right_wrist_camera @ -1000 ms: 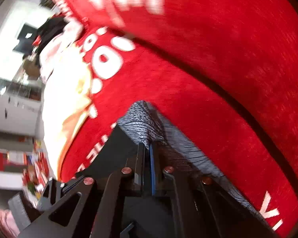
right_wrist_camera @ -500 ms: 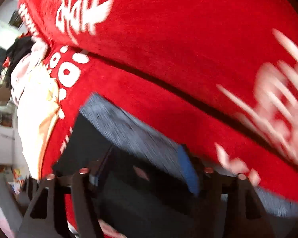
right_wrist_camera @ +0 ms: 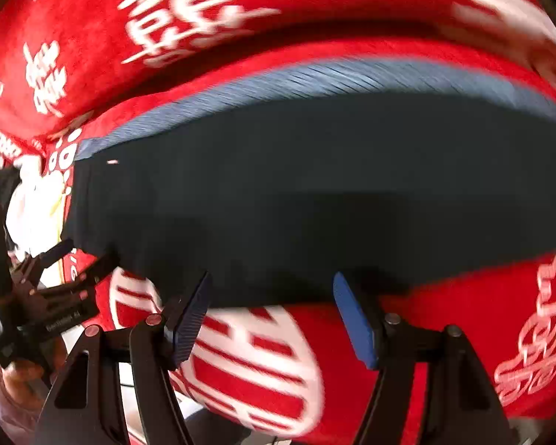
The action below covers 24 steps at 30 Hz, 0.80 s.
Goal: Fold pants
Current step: 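Release the trousers with the right gripper and smooth the fold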
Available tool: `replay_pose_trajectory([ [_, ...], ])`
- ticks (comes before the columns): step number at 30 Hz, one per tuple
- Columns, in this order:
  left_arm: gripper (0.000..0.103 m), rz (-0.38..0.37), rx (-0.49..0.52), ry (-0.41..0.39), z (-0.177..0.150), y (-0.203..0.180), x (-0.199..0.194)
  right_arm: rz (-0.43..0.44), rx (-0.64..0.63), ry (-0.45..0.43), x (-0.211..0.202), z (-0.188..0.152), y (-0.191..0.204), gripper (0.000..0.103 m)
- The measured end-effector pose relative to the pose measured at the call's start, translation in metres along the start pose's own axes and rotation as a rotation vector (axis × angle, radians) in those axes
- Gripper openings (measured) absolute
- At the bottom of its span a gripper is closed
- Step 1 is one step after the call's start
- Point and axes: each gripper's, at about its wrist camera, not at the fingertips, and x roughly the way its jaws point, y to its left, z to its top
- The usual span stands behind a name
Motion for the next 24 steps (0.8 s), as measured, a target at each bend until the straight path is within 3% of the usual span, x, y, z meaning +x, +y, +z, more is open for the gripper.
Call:
replay_pose_trajectory([
  [7,0.103,0.000,0.091,0.022,0.009,-0.084,-0.005,0.042,0.132,-0.013,-0.024,-0.032,-0.080,0.071],
  [18,0.103,-0.037,0.180,0.048,0.031,-0.208,-0.015,0.066,0.242,-0.067,-0.057,-0.045,-0.182,0.071],
  [24,0.103,-0.039,0.224,0.049,0.040,-0.252,-0.017,0.083,0.305,-0.098,-0.070,-0.054,-0.226,0.071],
])
